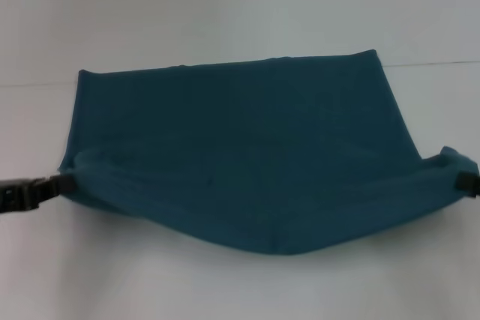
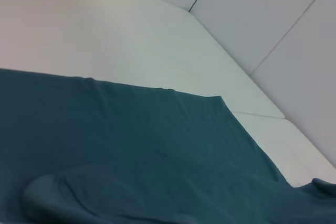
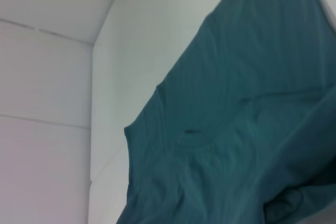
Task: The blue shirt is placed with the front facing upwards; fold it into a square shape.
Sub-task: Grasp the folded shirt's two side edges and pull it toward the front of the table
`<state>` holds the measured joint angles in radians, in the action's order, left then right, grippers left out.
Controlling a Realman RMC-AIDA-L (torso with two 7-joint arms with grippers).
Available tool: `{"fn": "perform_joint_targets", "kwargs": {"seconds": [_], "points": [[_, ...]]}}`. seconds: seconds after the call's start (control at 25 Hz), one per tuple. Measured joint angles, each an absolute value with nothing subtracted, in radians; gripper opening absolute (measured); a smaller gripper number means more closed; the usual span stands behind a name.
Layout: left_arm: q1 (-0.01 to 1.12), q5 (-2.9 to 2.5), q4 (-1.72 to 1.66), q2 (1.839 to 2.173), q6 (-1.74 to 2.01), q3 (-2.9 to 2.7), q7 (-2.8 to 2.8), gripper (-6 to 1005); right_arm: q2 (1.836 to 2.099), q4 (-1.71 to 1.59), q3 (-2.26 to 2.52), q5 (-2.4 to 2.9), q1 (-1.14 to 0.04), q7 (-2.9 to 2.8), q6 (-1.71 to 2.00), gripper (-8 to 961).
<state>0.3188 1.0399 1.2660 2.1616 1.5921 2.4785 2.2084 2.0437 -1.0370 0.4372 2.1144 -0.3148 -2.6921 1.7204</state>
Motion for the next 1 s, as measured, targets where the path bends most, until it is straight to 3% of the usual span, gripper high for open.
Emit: {"fn": "perform_joint_targets", "kwargs": {"seconds": [0.16,0.48,1.0], "points": [[0.294,1.041,1.268,2.163,1.605,2.487,2.209,-1,2.075,-1.071,0.437,2.118,-0.275,-2.681,1.743,104],[0.244,1.042,1.299,2.172,1.638,2.493,2.235,0,2.095,-1.070,0.436,2.106,-0.204,-2.646,1.773,104],[0.131,1.080,1.352,2.175,1.719,2.529,2.249,-1,2.086,-1.021,0.431,2.114,-0.174,-2.609,1.795,100]]}}
